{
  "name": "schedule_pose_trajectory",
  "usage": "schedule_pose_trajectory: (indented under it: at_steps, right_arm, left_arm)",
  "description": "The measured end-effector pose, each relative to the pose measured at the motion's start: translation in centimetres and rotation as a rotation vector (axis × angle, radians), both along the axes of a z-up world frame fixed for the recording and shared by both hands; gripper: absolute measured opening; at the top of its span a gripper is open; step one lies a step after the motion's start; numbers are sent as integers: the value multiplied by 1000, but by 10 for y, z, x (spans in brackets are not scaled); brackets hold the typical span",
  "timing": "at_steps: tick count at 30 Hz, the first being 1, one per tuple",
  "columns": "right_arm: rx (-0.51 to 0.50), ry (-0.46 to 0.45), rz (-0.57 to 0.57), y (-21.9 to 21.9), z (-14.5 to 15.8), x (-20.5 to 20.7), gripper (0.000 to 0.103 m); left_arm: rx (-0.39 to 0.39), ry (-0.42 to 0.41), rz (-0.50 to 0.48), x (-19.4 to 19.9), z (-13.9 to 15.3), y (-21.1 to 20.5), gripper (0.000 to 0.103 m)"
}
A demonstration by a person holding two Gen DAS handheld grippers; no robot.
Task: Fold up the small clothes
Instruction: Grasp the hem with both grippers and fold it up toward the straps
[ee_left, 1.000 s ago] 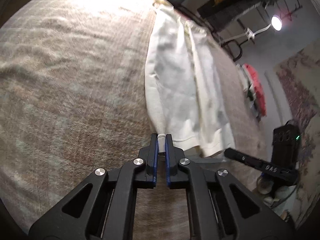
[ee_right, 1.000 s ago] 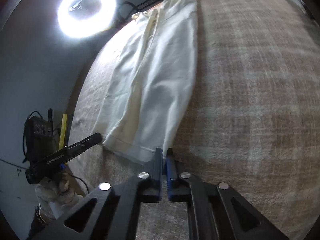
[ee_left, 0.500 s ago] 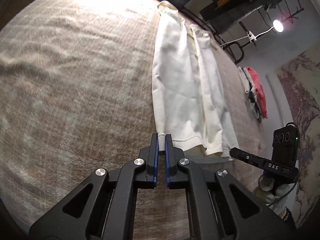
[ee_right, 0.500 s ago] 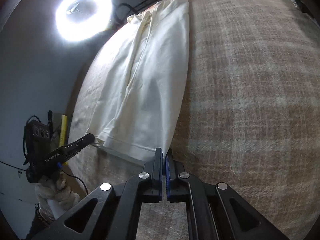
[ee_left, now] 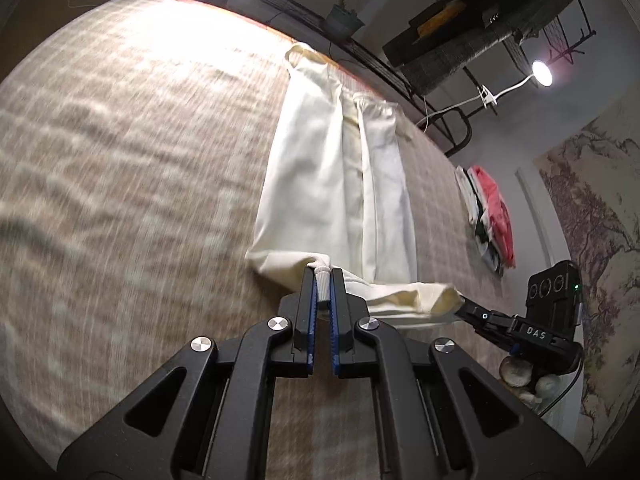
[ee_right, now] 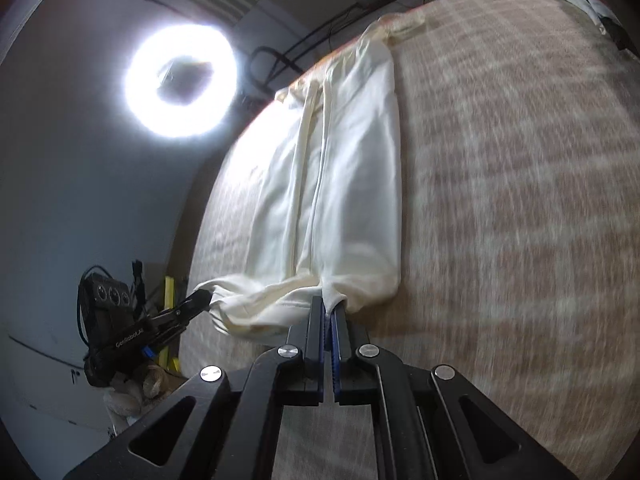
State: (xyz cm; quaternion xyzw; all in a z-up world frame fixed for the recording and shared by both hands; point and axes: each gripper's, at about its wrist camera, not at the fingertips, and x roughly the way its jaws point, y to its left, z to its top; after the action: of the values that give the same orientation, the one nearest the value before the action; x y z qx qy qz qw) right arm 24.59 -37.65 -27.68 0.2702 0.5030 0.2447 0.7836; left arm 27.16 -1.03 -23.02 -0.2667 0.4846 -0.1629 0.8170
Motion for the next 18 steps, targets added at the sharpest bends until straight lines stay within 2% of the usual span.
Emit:
schedule_pose_trajectory:
  at_steps: [8,18]
  right_arm:
    - [8,-16,-51,-2,6,38,0]
    - [-18,-9,-94,-4,4,68,0]
  left_arm:
    - [25,13,43,49,-6,-2,3]
    - [66,22,59,72,-19,-9,4]
